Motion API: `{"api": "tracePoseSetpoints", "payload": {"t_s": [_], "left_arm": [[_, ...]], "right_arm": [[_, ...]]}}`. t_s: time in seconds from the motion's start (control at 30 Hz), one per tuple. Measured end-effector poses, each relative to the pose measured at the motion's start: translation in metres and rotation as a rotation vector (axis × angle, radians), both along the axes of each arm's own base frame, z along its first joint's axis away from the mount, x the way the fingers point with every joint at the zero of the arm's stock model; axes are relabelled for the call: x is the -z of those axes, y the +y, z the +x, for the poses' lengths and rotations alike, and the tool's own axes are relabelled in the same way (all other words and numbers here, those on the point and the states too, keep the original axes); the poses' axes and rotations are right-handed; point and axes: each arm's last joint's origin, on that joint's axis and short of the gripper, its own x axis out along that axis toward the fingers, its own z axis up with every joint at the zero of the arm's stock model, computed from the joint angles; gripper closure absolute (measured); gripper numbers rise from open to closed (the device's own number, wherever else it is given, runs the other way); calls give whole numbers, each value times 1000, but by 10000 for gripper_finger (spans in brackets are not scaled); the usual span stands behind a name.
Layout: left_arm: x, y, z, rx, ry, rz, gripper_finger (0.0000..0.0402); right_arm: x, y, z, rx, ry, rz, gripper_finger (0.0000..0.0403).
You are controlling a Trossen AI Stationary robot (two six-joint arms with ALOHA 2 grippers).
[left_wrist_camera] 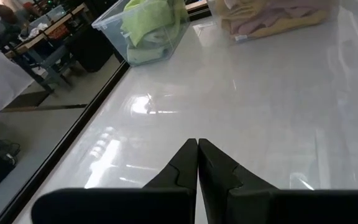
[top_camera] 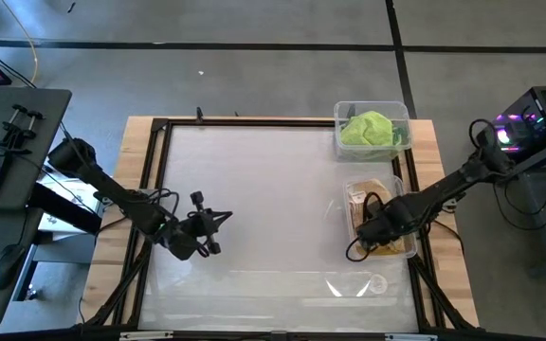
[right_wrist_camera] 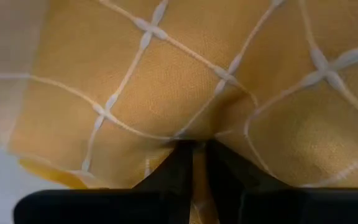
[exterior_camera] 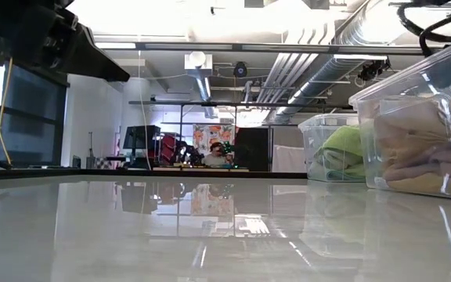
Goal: Sort towels by color in basket
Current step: Put the light yellow kitchen towel into the bottom transparent bin
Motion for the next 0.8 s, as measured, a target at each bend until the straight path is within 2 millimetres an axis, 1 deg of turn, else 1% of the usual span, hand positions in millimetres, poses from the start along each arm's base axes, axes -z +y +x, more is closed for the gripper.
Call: {"api": "tracePoseSetpoints", "payload": {"t_s": [0.03,0.1,0.23,0.3,0.37,0.4,0.47,0.53,0.6,0.67,0.8], "left_arm": [[0,1,1,-4,0,0,401],[0,2,1,-10,-1,-1,401],[0,2,1,-10,-1,1,401],[0,2,1,-10,-1,1,401],[0,2,2,-10,-3,-1,401],[0,2,2,-10,-5,-2,401],[0,2,2,-11,-5,-3,401],[0,2,2,-11,-5,-3,401],[0,2,2,-11,-5,-3,401],[0,2,2,-11,-5,-3,401],[0,2,2,-12,-6,-4,401]], "right_arm": [[-1,0,0,-3,-4,2,361],[-10,1,3,-10,-25,11,361],[-45,4,10,-48,-136,-5,361],[-64,2,12,-63,-200,-86,361],[-80,-5,13,-61,-251,-224,361],[-85,-10,13,-59,-275,-302,361],[-89,-20,12,-46,-273,-424,363],[-86,-30,10,-16,-219,-461,366],[-76,-39,8,6,-155,-487,372],[-62,-46,8,3,-107,-490,378],[-23,-53,14,1,-114,-390,387]]}}
